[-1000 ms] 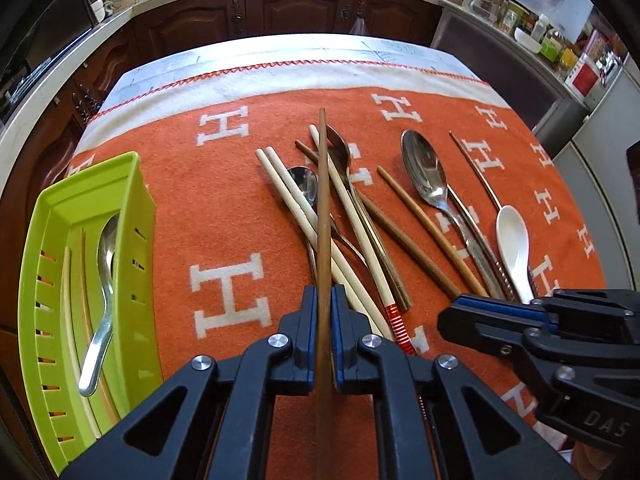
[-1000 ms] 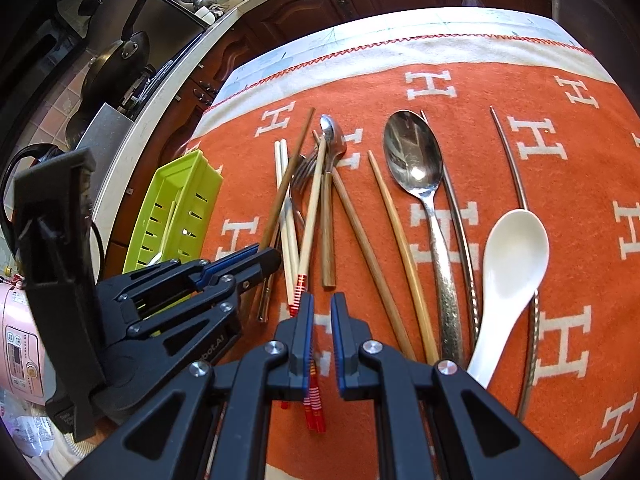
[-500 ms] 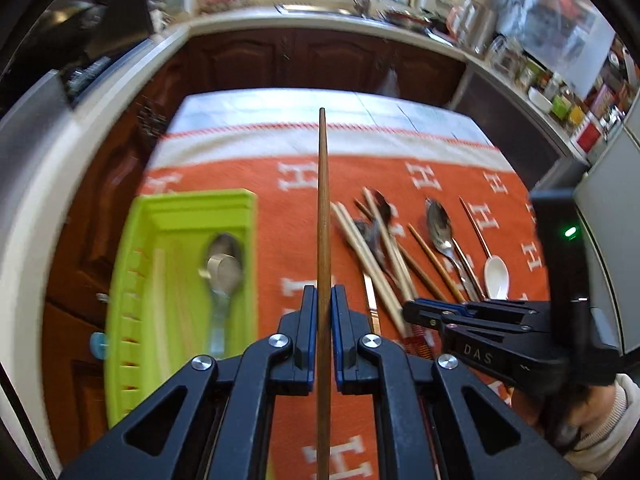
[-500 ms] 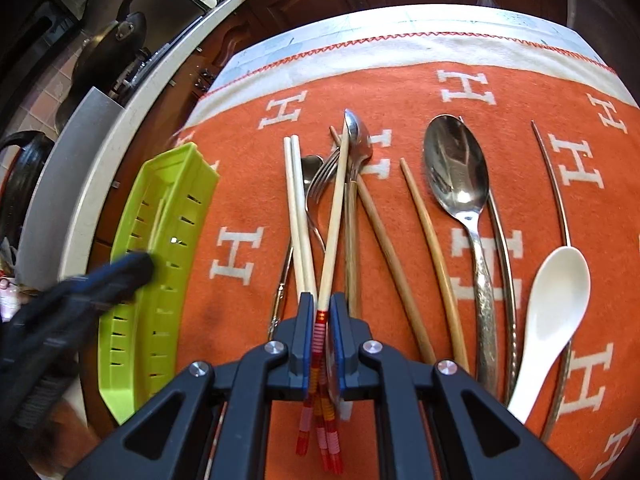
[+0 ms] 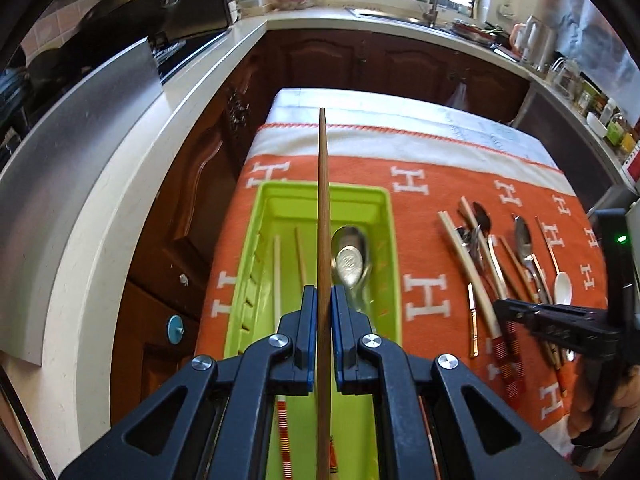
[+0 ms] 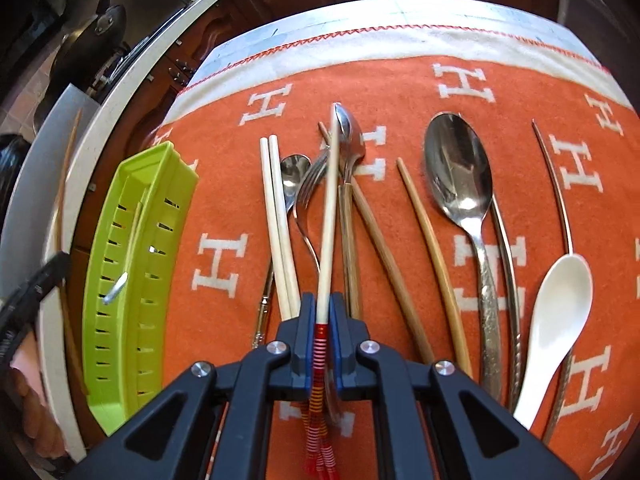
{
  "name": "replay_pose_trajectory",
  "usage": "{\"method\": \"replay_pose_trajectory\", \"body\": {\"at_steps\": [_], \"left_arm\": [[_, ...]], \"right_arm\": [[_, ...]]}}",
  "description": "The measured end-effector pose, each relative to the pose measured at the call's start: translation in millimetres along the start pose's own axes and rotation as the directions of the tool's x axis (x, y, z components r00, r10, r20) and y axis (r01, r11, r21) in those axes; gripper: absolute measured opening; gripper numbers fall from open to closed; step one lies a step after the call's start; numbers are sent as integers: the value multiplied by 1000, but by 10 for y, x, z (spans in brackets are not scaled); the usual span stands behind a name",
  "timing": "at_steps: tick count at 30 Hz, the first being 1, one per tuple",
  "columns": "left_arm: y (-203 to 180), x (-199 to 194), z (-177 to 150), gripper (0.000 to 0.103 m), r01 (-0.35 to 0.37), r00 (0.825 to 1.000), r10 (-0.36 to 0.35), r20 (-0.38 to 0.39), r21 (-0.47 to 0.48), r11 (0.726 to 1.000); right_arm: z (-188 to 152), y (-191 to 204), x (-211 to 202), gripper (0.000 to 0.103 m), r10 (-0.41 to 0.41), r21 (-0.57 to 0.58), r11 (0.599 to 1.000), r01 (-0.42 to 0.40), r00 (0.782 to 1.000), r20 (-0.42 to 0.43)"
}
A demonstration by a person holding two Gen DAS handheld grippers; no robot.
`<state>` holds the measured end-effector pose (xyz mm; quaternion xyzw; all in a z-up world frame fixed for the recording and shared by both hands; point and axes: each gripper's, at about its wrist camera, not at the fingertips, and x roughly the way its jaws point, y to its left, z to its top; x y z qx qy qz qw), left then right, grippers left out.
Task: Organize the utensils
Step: 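Carry both chopsticks into the green tray and open both grippers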
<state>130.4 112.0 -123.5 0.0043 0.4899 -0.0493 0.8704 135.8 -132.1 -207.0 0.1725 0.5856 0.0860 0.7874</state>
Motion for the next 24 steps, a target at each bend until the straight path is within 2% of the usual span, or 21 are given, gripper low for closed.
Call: {"method": "replay_pose_trajectory", "body": {"at_steps": [3, 7, 11, 15, 19, 21, 24], "left_arm": [[77, 71, -59, 4, -8, 1000, 7, -22, -9, 1000], [147, 142, -139, 4, -11, 999, 10, -48, -5, 1000], [212, 196, -221, 4, -16, 997, 16, -72, 0, 1000], [269, 252, -288, 4, -30, 994, 29, -103, -12, 999], [366, 227, -321, 5, -34, 992, 29, -121, -38, 999], [408, 168, -309, 5, -48, 993, 42, -113, -46, 998], [454, 28, -270, 11, -66, 995, 62, -83, -47, 997]], "right_arm": [[1, 14, -47, 6, 18, 33, 999, -18, 1000, 16], [-27, 32, -310, 5, 70, 68, 995, -74, 996, 64], [-44, 317, -540, 5, 145, 22, 989, -147, 987, 76], [-77, 713, -554, 6, 212, -36, 977, -211, 977, 26], [-86, 1110, -323, 6, 223, -72, 972, -226, 974, -38], [-86, 1248, -209, 6, 235, -73, 968, -239, 970, -69], [-71, 1344, -80, 6, 257, -56, 963, -263, 962, -93]]}}
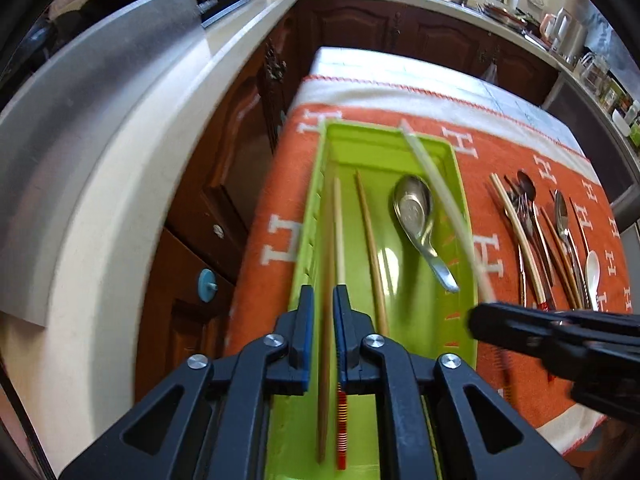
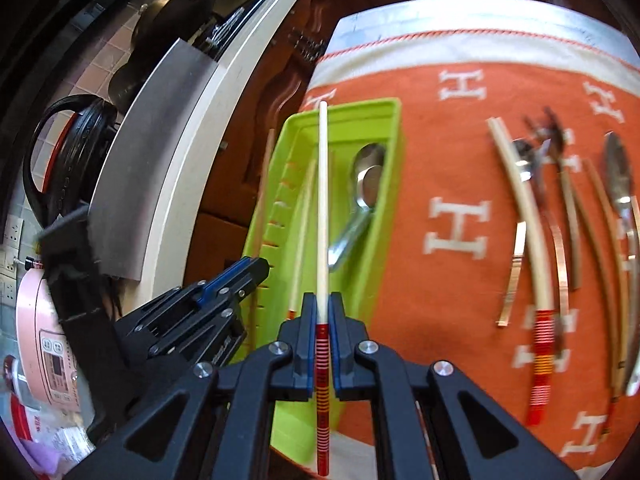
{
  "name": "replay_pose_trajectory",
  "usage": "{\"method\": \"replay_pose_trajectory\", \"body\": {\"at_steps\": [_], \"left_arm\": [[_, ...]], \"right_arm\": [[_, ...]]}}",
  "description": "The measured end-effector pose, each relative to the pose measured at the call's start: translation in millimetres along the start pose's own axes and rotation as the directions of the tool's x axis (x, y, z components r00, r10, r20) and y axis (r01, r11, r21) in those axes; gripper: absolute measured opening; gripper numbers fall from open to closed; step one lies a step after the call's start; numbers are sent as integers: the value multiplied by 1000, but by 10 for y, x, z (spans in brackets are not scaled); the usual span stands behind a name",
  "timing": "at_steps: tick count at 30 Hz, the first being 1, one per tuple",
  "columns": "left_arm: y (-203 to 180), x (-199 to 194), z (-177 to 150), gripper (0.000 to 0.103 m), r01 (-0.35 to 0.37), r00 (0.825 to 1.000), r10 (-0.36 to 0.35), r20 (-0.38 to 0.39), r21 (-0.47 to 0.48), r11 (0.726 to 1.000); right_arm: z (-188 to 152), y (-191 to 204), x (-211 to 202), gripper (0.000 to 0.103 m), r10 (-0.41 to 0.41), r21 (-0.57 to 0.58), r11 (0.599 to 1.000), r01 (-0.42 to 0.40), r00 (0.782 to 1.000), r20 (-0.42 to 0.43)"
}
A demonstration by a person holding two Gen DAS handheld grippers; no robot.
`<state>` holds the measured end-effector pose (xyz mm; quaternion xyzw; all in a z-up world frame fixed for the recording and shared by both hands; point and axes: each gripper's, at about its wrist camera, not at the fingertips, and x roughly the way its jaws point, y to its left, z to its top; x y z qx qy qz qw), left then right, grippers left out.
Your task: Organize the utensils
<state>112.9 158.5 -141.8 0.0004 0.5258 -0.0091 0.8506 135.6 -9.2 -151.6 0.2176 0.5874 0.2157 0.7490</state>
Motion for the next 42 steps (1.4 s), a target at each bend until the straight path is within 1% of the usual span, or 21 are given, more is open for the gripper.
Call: {"method": "replay_pose_trajectory", "body": {"at_steps": [1, 2, 3, 8, 13, 17, 20, 26, 27, 30, 37, 41, 42], "left_arm": [[13, -43, 14, 15, -10, 1000, 10, 12, 1, 1000], [19, -74, 28, 17, -19, 1000, 19, 21, 1, 1000], [31, -125, 40, 17, -34, 999, 34, 35, 3, 999], [35, -228, 96, 17, -36, 998, 37, 53, -5, 999], [-59, -283, 100, 17, -20, 997, 19, 70, 23, 1000], [-181, -335, 109, 17, 11, 997, -15, 78, 42, 999], [-313, -351, 93, 17, 40, 996, -45, 77, 59, 997], [-652, -353, 0, 17, 133, 989, -139, 53, 98, 986], [-739, -354, -19, 17, 161, 985, -167, 49, 107, 981], [-931, -356, -64, 17, 212, 975, -218, 40, 124, 970], [-1265, -346, -85, 17, 263, 963, -269, 31, 136, 955], [-1400, -259, -75, 17, 305, 951, -308, 3, 123, 944], [-1448, -222, -78, 15, 320, 947, -322, -8, 120, 940]], "right_arm": [[20, 19, 40, 7, 9, 5, 1000, -9, 1000, -3], [33, 32, 69, 9, 23, 15, 1000, -23, 1000, -12], [24, 48, 88, 10, 34, 17, 999, -33, 999, -22], [-47, 107, 49, 10, 36, -15, 999, -37, 999, -23], [-115, 25, -44, 10, 15, -26, 1000, -15, 1000, -14], [-159, -51, -147, 10, -42, -59, 997, 42, 999, 6], [-209, -114, -267, 9, -103, -97, 990, 106, 994, 37], [-337, -357, -580, 9, -202, -127, 968, 215, 973, 112], [-365, -418, -634, 9, -216, -122, 965, 231, 968, 124], [-450, -598, -785, 9, -240, -95, 962, 256, 959, 149], [-626, -1136, -1159, 9, -284, 3, 957, 291, 934, 218], [-662, -1384, -1266, 9, -293, 51, 956, 289, 928, 231], [-675, -1456, -1288, 9, -294, 62, 956, 288, 927, 234]]}}
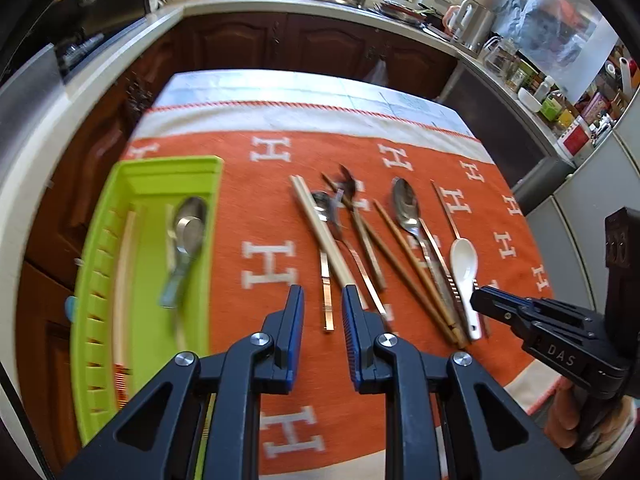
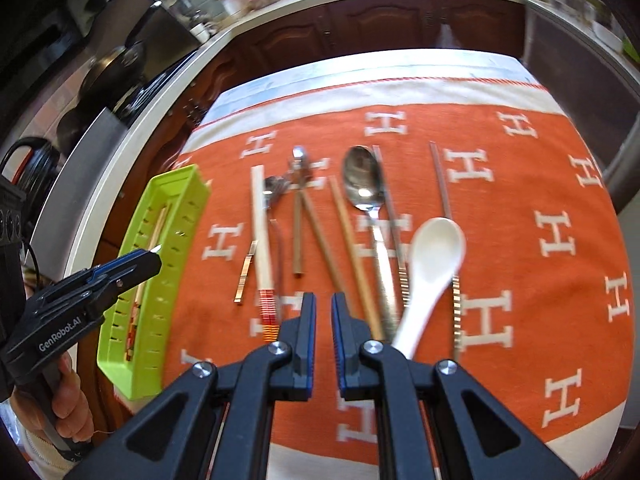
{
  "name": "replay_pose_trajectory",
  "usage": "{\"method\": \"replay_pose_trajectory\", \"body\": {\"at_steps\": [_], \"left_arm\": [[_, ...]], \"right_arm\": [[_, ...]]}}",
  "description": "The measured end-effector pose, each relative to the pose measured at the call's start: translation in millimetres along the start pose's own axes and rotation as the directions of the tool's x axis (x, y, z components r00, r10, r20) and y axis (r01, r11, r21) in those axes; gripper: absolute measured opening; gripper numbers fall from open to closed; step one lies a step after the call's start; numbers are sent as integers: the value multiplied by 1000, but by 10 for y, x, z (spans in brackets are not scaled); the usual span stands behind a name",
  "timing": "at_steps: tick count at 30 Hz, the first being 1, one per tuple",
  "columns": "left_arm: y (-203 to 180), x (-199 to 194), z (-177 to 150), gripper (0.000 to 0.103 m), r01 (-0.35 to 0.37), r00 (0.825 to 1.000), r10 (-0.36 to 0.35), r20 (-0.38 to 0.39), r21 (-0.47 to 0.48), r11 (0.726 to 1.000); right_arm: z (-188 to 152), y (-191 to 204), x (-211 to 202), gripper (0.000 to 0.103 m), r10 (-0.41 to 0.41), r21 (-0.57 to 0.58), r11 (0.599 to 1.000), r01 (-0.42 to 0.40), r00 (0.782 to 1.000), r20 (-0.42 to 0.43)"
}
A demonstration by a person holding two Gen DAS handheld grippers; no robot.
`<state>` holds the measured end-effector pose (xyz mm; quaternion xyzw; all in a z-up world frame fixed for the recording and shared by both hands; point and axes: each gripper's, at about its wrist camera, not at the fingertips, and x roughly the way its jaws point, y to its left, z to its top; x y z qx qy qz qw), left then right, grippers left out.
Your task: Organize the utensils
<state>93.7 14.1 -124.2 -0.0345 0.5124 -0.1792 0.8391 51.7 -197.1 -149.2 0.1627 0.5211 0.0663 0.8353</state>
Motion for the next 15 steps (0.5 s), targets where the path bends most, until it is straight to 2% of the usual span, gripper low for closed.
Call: {"method": "replay_pose_trajectory", "body": {"at_steps": [7, 15], "left_arm": [[-201, 449, -76, 7, 68, 993, -69, -96, -13, 998], [-297, 727, -125, 5, -11, 991, 11, -136, 6, 1000]], "right_arm": [[-68, -155, 97, 9, 45, 40, 998, -44, 999, -16], [-138, -186, 184, 9, 79, 21, 997, -79, 996, -35]]}}
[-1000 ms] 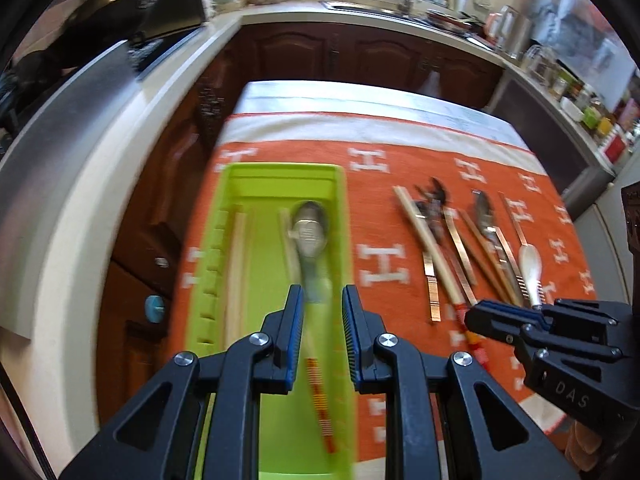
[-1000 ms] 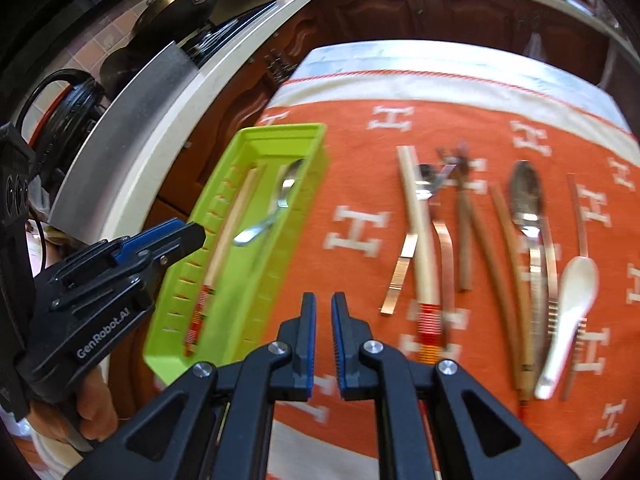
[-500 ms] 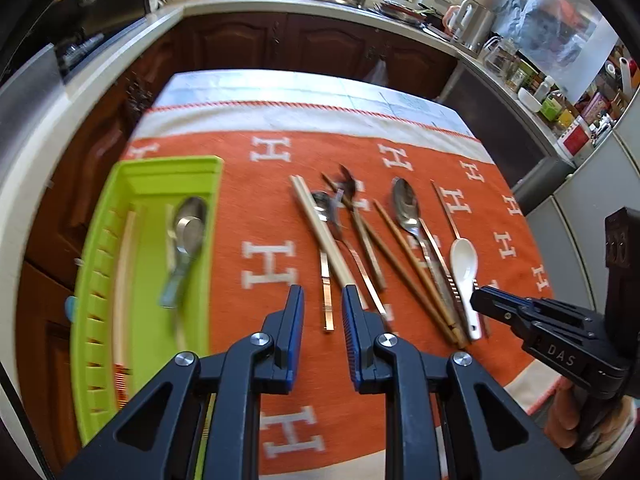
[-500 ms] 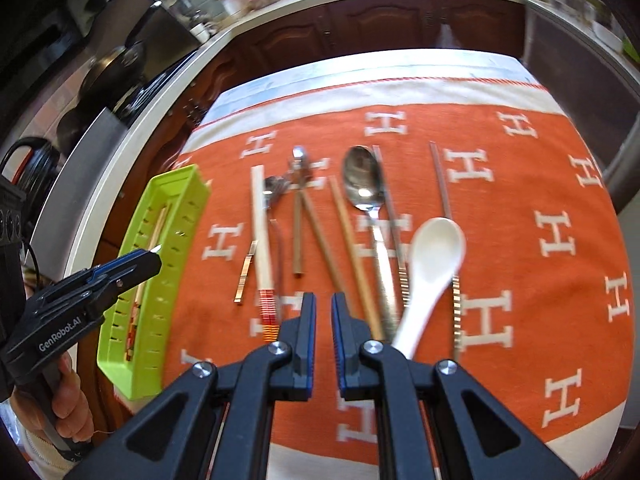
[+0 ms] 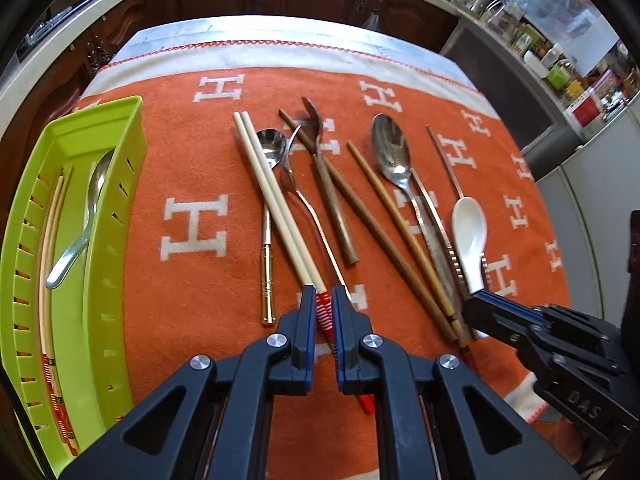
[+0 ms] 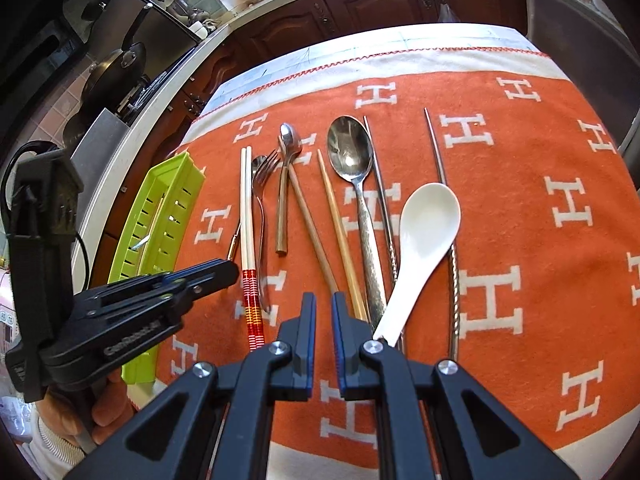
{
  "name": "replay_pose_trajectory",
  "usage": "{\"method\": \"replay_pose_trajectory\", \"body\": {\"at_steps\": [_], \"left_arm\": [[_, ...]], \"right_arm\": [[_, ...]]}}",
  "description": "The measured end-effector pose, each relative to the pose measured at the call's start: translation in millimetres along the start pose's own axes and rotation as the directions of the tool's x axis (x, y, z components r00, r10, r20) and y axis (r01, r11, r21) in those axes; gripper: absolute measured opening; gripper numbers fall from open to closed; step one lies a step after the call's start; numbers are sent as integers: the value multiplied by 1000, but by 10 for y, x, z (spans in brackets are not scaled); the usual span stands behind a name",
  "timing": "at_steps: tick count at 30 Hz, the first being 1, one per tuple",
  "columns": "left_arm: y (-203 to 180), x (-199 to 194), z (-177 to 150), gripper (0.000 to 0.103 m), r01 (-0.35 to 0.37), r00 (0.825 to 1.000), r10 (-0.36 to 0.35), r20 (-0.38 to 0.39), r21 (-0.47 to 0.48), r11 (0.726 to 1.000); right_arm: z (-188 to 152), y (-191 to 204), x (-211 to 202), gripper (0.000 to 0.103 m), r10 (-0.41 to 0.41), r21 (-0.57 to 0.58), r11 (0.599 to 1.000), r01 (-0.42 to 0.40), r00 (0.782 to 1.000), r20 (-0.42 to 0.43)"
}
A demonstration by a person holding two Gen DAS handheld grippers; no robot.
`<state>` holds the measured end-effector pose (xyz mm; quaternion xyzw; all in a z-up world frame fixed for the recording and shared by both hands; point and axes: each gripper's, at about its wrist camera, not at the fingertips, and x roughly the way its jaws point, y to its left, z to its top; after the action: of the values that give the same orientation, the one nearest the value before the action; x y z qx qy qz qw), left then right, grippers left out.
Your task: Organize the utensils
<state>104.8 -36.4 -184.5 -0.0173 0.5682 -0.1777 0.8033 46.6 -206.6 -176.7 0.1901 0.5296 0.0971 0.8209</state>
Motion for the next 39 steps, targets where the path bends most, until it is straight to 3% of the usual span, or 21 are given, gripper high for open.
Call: {"method": "replay_pose_trajectory", "body": {"at_steps": [14, 22, 31, 39], "left_arm": [[-49, 92, -15, 5, -63, 998, 63, -16, 13, 998], [20, 126, -27, 9, -73, 997, 71, -40, -42, 996], [-97, 151, -90, 9, -143, 990, 143, 16, -1, 990], [144, -3, -126, 3, -43, 998, 47, 43, -94, 995]], "right_arm": [[-43, -36, 76, 9, 26, -3, 1000, -26, 1000, -15], [-56, -27, 60, 9, 22, -2, 1000, -22, 1000, -9], [-85, 9, 41, 9, 14, -19, 1000, -14, 1000, -9], [-94, 132, 15, 9, 2, -52, 999, -3, 1000, -13]]}}
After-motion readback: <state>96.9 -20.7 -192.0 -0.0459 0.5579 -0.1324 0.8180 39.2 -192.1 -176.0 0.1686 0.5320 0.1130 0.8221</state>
